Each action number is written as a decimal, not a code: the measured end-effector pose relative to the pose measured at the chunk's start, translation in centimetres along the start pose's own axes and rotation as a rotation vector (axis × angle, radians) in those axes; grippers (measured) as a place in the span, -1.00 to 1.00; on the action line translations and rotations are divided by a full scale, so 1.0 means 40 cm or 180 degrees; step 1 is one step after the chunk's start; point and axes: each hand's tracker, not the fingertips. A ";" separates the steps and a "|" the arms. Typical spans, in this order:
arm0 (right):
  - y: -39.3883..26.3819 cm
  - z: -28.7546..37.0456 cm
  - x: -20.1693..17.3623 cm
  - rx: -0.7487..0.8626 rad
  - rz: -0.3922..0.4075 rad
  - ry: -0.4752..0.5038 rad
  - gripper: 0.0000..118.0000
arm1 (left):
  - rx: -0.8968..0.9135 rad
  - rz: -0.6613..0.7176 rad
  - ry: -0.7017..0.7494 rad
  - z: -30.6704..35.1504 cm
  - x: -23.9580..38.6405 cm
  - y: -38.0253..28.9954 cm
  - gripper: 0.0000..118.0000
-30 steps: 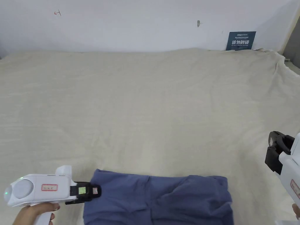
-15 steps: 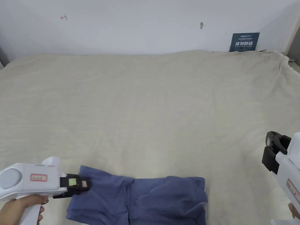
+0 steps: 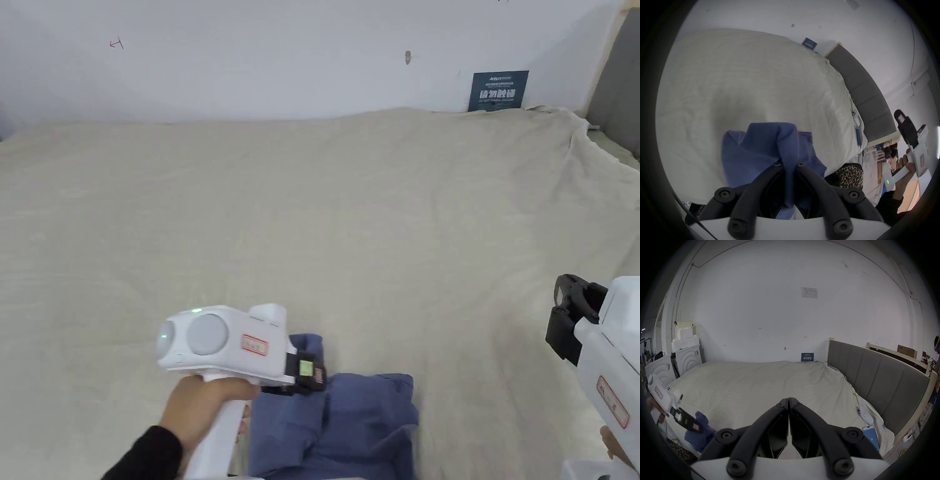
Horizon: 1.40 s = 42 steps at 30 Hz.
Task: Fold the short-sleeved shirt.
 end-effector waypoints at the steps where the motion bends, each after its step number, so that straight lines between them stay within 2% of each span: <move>1: -0.002 0.001 0.005 -0.0003 -0.0007 -0.0010 -1.00 | -0.0028 -0.0002 -0.0004 -0.030 0.018 -0.002 -0.89; 4: -0.006 0.010 0.021 -0.0015 -0.0032 -0.0060 -1.00 | -0.0253 -0.0179 0.0159 -0.137 0.068 -0.007 -0.89; 12: -0.024 0.012 0.050 -0.0068 -0.0037 -0.0142 -1.00 | -0.0391 -0.0193 0.0381 -0.297 0.113 -0.046 -0.87; 13: -0.025 0.013 0.052 -0.0071 -0.0038 -0.0141 -1.00 | -0.0384 -0.0173 0.0388 -0.302 0.114 -0.049 -0.78; 15: -0.023 0.017 0.048 -0.0076 -0.0038 -0.0143 -1.00 | -0.0344 -0.0123 0.0402 -0.301 0.116 -0.048 -0.47; 16: -0.022 0.017 0.048 -0.0077 -0.0034 -0.0145 -1.00 | -0.0309 -0.0110 0.0411 -0.297 0.117 -0.047 -0.14; 19: -0.017 0.020 0.044 -0.0078 -0.0030 -0.0139 -1.00 | -0.0263 -0.0080 0.0122 -0.259 0.139 -0.046 0.16; 21: -0.013 0.022 0.041 -0.0070 -0.0031 -0.0134 -1.00 | -0.0167 -0.0018 0.0109 -0.221 0.150 -0.044 0.67; 22: -0.010 0.024 0.040 -0.0060 -0.0029 -0.0128 -1.00 | 0.0012 0.0013 0.0056 -0.191 0.151 -0.042 0.74; 24: -0.005 0.027 0.036 -0.0043 -0.0023 -0.0126 -1.00 | 0.0252 0.0045 -0.0064 -0.134 0.145 -0.036 0.74; 29: 0.002 0.028 0.038 -0.0007 -0.0004 -0.0121 -1.00 | 0.0736 -0.0026 0.0123 -0.007 0.119 -0.025 0.74; 32: 0.006 0.029 0.036 0.0008 -0.0010 -0.0116 -1.00 | 0.1004 -0.0132 0.0592 0.023 0.089 -0.036 0.72; 33: 0.007 0.030 0.036 0.0010 -0.0011 -0.0114 -1.00 | 0.1138 -0.0143 0.0781 0.028 0.079 -0.043 0.61; 35: 0.006 0.030 0.033 0.0012 -0.0003 -0.0114 -1.00 | 0.1372 -0.0243 0.0998 0.031 0.060 -0.067 0.13; 36: 0.006 0.030 0.033 0.0010 0.0002 -0.0113 -1.00 | 0.1479 -0.0310 0.1044 0.031 0.049 -0.080 -0.27; 37: 0.006 0.030 0.032 0.0008 0.0005 -0.0109 -1.00 | 0.1578 -0.0365 0.1053 0.024 0.036 -0.092 -0.49; 40: 0.004 0.031 0.031 0.0001 0.0015 -0.0114 -1.00 | 0.1661 -0.0645 0.1071 -0.004 0.017 -0.134 -0.94; 42: 0.002 0.030 0.032 -0.0004 0.0004 -0.0121 -1.00 | 0.1713 -0.0783 0.1119 -0.033 0.012 -0.166 -1.00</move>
